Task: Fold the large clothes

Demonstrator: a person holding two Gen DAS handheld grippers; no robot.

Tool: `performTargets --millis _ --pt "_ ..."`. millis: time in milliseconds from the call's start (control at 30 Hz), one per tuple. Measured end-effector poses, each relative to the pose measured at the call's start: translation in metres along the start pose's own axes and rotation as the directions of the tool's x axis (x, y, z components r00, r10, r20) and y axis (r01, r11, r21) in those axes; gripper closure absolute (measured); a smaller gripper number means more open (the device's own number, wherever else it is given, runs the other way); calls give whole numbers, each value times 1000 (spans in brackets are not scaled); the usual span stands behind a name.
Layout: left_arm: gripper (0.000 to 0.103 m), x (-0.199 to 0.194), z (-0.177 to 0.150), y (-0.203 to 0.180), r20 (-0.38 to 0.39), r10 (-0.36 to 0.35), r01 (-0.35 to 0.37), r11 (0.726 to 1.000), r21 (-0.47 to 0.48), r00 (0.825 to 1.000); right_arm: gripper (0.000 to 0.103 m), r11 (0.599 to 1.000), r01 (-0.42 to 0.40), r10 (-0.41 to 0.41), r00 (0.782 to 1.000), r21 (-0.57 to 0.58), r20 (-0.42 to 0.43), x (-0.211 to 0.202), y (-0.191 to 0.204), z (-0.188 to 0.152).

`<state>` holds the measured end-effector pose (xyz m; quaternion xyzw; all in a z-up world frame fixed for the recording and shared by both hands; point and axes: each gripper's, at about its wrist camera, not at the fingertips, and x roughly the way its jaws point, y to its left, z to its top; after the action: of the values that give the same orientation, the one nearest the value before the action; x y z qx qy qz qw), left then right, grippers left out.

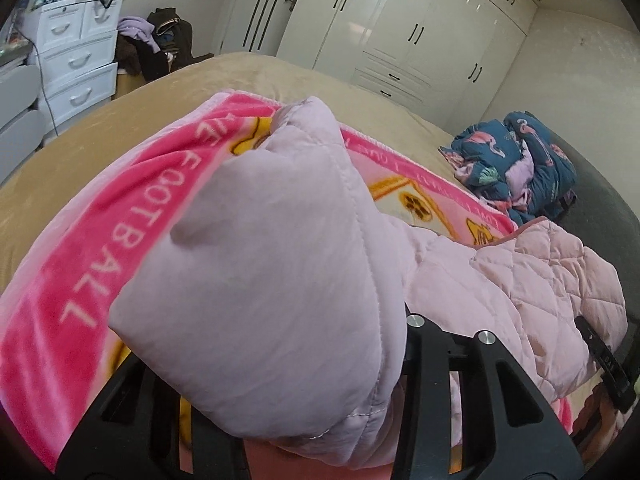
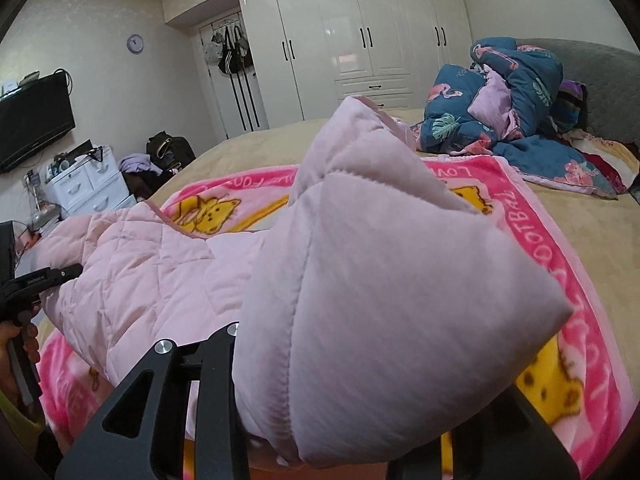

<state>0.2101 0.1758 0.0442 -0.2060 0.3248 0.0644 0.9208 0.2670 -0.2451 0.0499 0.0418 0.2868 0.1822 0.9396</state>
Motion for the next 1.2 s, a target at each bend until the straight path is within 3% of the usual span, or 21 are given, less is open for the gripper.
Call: performTargets --millis 333,633,967,1133,1200 --pt "71 -37 -39 0 -12 14 -13 999 47 1000 73 999 7 -7 1000 37 -18 -37 -1 -43" --pt "68 -40 -70 9 -49 57 -54 996 68 997 70 991 36 -27 997 131 -74 -37 -17 -77" --pt "65 -45 -94 16 -60 86 -81 994 79 994 64 954 59 -20 991 295 -134 -31 -42 -107" --pt "59 -39 -99 25 -75 95 -90 994 66 993 53 936 74 -17 986 345 -165 -27 -52 -112" --pt "53 -37 -101 27 -73 103 -98 993 66 992 40 923 76 -11 985 376 -173 -29 -56 -114"
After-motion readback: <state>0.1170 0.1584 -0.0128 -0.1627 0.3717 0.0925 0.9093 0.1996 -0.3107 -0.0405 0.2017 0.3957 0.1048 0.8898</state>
